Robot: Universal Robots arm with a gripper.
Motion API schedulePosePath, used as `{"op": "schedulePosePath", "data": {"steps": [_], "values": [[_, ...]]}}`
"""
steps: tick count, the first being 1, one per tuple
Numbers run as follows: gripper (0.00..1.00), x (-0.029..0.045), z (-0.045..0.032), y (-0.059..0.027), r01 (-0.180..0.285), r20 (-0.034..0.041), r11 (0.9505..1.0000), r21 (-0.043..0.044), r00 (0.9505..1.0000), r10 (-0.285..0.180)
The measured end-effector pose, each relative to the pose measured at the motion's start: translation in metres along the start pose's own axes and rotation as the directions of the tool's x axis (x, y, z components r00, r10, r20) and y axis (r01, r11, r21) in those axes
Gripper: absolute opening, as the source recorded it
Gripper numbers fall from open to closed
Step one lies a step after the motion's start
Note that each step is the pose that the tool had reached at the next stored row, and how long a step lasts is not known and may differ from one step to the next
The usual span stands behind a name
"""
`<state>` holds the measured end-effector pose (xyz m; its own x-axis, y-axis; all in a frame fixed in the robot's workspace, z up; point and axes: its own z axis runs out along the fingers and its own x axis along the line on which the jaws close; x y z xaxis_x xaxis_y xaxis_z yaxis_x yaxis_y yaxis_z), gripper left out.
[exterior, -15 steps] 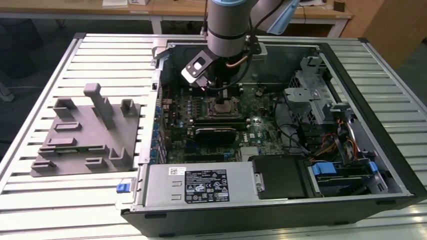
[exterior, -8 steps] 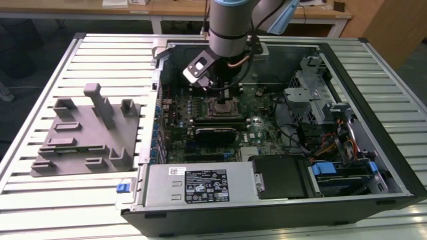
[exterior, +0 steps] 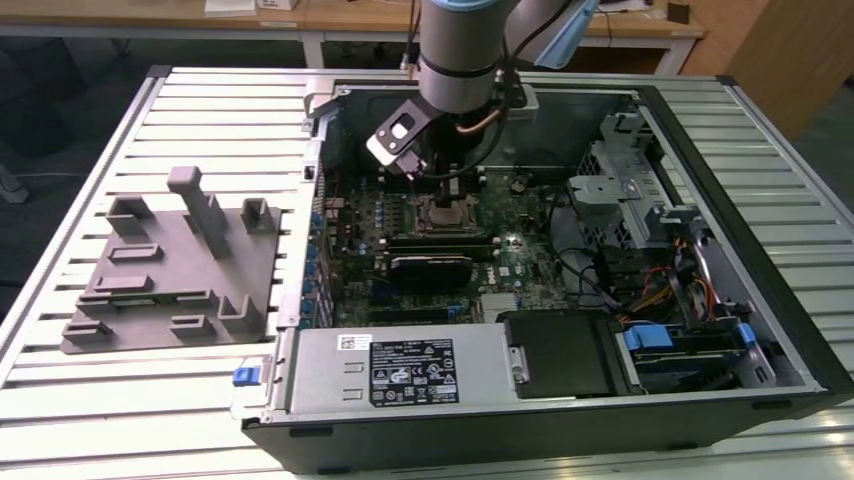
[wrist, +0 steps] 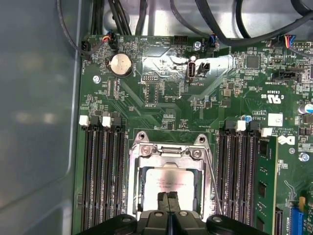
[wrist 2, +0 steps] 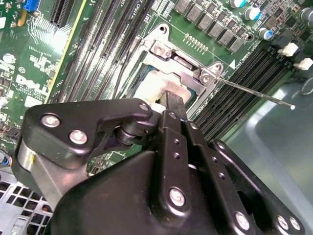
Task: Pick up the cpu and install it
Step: 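Install the first cpu locking lever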
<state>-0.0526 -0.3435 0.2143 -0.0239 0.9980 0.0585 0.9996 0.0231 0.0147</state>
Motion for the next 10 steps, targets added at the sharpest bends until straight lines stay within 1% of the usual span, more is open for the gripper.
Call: {"op": "schedulePosePath", "data": {"steps": [10], "values": [[0.11,0.0004,-0.0075,0.0001,0.000,0.0000,1.0000,0.0000,1.0000,0.000]]}}
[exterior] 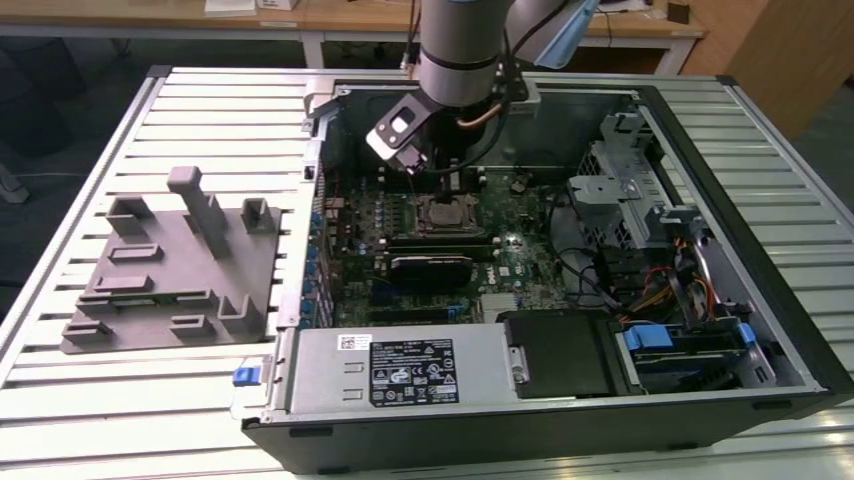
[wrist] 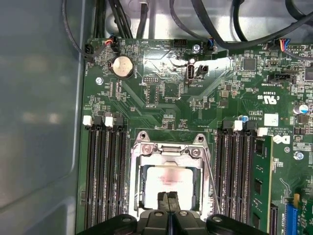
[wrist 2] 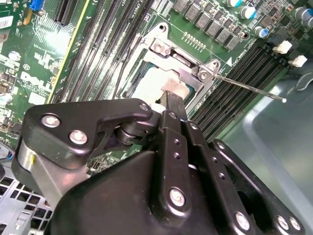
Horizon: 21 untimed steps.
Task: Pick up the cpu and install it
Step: 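Install the first cpu locking lever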
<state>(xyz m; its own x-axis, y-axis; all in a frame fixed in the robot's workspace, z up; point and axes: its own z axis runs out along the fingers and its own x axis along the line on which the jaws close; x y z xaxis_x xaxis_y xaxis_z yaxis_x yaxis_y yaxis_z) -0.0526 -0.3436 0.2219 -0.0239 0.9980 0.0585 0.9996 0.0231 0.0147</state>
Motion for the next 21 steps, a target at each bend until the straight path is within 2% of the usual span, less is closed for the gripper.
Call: {"op": "schedulePosePath", "data": {"steps": [16,21], "values": [[0.11,0.0009,-0.0154,0.0002,0.000,0.0002,1.0000,0.0000,1.0000,0.000],[0.11,0.0012,-0.0208,0.0001,0.000,0.0005,1.0000,-0.0026,1.0000,0.000]]}}
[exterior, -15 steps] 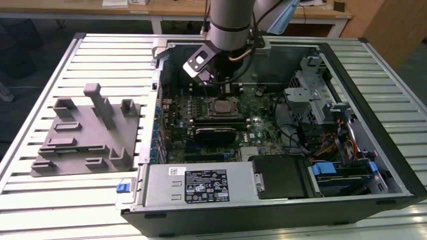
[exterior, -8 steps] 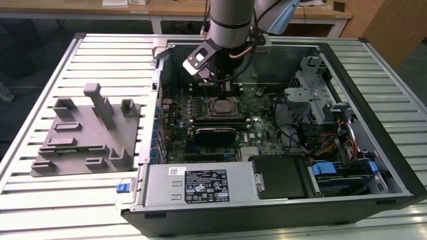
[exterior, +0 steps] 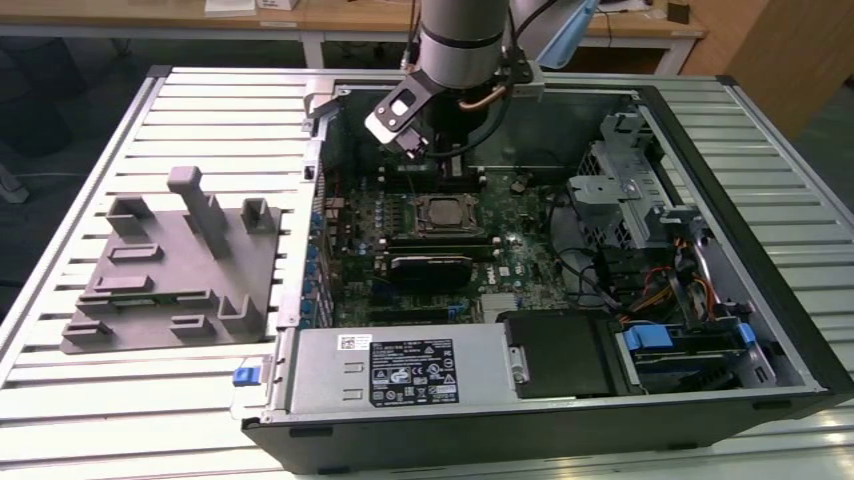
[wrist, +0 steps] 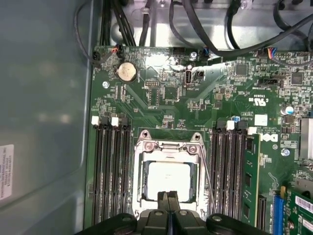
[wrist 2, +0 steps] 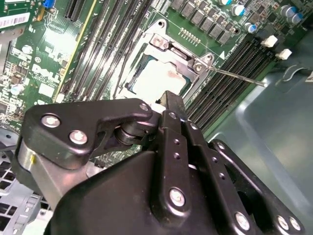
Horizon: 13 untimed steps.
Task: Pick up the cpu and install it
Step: 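Install the first cpu locking lever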
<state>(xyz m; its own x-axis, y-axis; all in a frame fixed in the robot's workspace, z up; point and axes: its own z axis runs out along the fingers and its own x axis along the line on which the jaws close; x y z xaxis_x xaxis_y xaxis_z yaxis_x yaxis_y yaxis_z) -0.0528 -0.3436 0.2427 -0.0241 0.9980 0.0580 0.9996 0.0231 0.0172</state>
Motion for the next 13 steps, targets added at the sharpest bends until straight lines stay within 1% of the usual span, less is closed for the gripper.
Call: {"op": "schedulePosePath", "data": {"steps": [6,10,13], "values": [[0.11,0.0002,-0.0027,0.0000,0.000,0.0002,1.0000,0.0000,1.0000,0.000],[0.11,0.0005,-0.0084,0.0000,0.000,0.0002,1.0000,-0.0001,1.0000,0.000],[0.11,0.0006,-0.0087,-0.0012,0.000,-0.0004,1.0000,-0.0010,1.0000,0.000]]}}
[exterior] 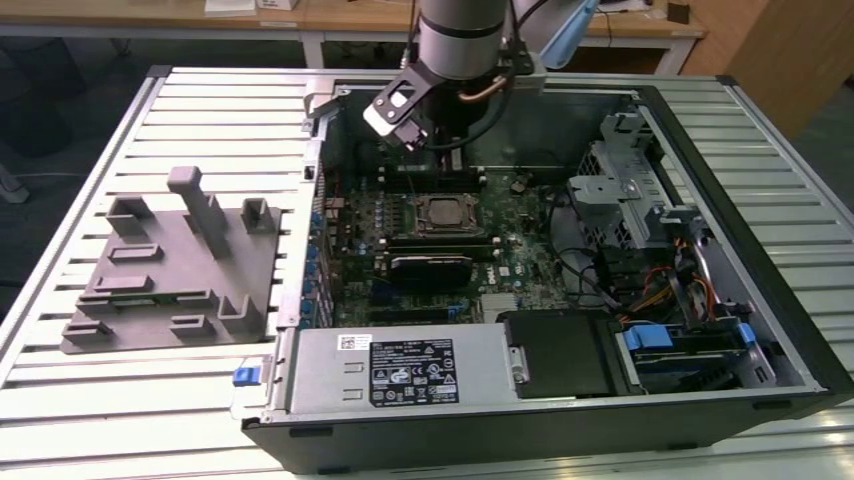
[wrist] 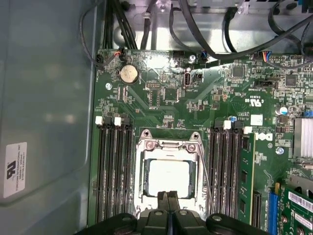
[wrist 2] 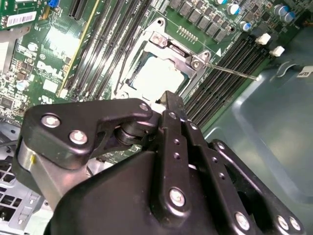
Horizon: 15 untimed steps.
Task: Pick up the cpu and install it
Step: 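Install the first cpu locking lever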
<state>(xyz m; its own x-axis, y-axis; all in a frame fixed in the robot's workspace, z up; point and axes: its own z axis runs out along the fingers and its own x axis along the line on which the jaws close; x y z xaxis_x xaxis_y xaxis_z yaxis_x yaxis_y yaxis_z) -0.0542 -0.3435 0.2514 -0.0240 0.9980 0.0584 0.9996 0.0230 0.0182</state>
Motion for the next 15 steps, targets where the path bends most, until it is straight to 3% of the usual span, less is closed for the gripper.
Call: {"op": "schedulePosePath", "data": {"steps": [4,8,10,15], "values": [[0.11,0.0002,-0.0027,-0.0014,0.000,0.0003,1.0000,-0.0048,1.0000,0.000],[0.11,0.0010,-0.0159,-0.0013,0.000,0.0004,1.0000,-0.0056,1.0000,0.000],[0.11,0.0011,-0.0188,-0.0013,0.001,0.0004,1.0000,-0.0055,1.0000,-0.001],[0.11,0.0011,-0.0185,-0.0016,0.074,-0.0011,0.9972,-0.0013,0.9972,-0.074]]}}
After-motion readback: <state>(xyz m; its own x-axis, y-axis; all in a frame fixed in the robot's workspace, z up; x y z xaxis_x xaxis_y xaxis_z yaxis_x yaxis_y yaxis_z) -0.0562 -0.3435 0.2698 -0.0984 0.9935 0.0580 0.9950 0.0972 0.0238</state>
